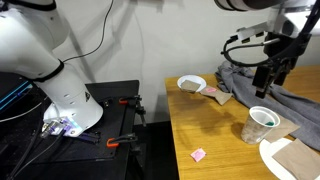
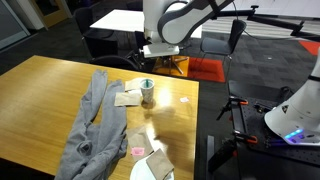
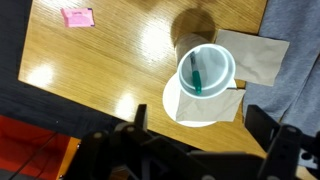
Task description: Pick the pen from the cup and put it on the table
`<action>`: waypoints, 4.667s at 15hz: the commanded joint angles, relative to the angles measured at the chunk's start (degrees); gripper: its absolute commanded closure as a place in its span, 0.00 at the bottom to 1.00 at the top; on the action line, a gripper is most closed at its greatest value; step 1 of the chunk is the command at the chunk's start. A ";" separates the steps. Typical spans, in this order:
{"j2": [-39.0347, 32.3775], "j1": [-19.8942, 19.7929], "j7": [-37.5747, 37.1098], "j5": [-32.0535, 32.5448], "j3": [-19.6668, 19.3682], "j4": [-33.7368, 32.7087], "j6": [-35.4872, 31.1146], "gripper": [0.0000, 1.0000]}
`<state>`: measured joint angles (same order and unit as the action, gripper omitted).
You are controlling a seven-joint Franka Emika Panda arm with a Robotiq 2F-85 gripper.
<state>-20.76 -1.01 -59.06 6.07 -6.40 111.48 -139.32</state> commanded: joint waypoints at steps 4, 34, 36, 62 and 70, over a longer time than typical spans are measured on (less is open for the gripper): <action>-1.38 1.93 -0.86 1.27 -1.77 -0.66 -1.30 0.00; -14.34 6.64 -3.27 -2.41 -6.62 -4.36 -14.64 0.61; -14.62 6.60 -3.22 -2.56 -6.75 -4.44 -14.40 0.60; -20.48 6.46 -3.02 -4.55 -7.64 -10.47 -12.34 0.74; -21.10 7.18 -3.42 -4.12 -8.18 -11.61 -11.91 0.94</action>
<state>-41.40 4.69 -61.41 2.78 -13.22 101.60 -153.65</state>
